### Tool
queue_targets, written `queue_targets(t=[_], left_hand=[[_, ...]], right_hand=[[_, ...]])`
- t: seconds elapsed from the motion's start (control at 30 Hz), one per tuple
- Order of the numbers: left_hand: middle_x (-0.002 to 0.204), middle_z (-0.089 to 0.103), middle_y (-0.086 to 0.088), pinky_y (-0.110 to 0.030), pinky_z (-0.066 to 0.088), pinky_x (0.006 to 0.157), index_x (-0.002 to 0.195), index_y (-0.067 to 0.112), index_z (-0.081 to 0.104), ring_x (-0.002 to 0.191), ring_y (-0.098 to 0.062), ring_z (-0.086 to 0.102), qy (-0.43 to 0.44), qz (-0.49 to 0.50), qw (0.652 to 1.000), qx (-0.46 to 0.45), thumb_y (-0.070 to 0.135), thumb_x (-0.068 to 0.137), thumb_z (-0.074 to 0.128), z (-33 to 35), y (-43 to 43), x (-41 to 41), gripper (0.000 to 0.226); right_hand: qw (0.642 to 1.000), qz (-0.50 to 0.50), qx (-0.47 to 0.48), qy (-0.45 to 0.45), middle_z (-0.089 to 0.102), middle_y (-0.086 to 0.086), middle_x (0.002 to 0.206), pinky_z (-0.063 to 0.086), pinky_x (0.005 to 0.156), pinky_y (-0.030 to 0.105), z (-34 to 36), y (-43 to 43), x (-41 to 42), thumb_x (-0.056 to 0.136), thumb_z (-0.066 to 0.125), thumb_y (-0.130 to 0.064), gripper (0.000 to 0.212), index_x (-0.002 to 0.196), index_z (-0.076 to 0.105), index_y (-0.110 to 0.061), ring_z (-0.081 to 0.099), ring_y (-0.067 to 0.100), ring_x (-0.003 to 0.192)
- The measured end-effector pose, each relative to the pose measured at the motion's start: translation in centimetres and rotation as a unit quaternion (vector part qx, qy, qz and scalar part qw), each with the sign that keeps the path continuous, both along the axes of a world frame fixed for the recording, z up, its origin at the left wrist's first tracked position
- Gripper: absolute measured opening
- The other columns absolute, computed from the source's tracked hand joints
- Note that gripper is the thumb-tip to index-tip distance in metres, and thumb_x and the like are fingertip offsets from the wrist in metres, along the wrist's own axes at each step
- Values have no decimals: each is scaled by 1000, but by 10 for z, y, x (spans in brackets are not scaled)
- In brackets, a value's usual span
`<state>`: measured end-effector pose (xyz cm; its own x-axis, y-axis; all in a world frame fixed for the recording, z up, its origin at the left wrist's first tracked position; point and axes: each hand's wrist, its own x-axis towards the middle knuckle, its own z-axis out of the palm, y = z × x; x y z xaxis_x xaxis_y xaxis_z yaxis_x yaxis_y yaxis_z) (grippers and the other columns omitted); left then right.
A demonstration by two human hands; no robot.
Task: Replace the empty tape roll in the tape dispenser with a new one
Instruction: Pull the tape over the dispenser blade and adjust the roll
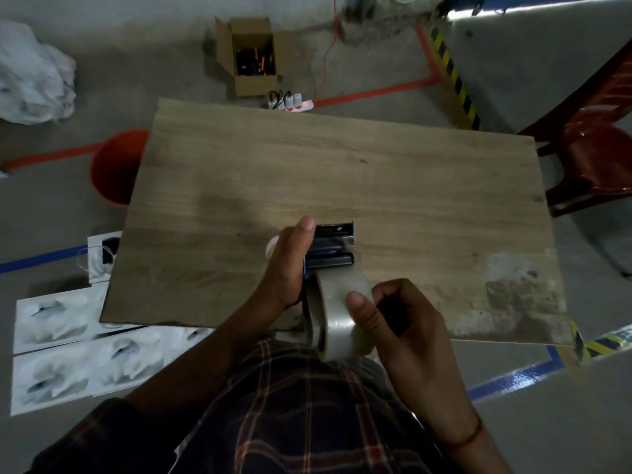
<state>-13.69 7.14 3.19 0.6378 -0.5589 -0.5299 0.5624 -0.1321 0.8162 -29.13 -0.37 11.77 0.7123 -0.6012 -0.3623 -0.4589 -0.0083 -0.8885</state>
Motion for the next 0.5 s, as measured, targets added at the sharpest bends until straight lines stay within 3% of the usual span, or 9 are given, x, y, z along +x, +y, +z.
queue_targets(t=[0.07,0.1,0.13,0.27,0.4,0.5], left_hand=[[91,70,-5,-37,47,92,103,11,62,92,-17,65,6,12,998,-56,88,48,65,-3,-1,-1,95],[93,67,-22,-40,46,89,107,-8,61,91,-29,64,8,11,995,-99,82,57,68,-7,0,-1,103],[97,63,-28,-42,44,87,107,-17,58,92,-34,61,24,11,990,-138,77,64,69,-10,-1,-2,104],[88,69,-22,-41,48,85,92,-5,70,84,-33,65,96,-30,969,-227,71,70,68,-10,-2,0,78],[90,65,-24,-40,46,83,93,-5,67,85,-33,61,83,-55,959,-267,71,78,59,-8,-7,-2,78],[85,68,-15,-40,46,77,91,1,68,79,-30,63,118,-20,949,-291,68,75,65,-8,-1,17,68]], right_hand=[[999,-17,27,-20,64,17,70,52,64,54,-2,1,2,85,66,-53,41,84,60,-13,61,37,65],[998,-24,41,-32,62,14,69,52,64,52,-2,2,2,84,64,-56,44,85,60,-12,59,35,63],[997,-37,52,-40,60,12,68,51,64,50,-2,4,2,82,62,-58,46,86,59,-12,57,32,63],[993,-79,60,-63,56,28,79,51,69,62,-10,10,-1,85,57,-58,44,92,58,-15,58,47,73],[993,-97,14,-67,60,24,82,51,69,62,-19,12,-3,88,52,-58,44,97,60,-15,59,47,77],[987,-138,-30,-84,62,17,87,53,73,55,-19,2,-11,89,49,-55,42,95,58,-15,60,38,82]])
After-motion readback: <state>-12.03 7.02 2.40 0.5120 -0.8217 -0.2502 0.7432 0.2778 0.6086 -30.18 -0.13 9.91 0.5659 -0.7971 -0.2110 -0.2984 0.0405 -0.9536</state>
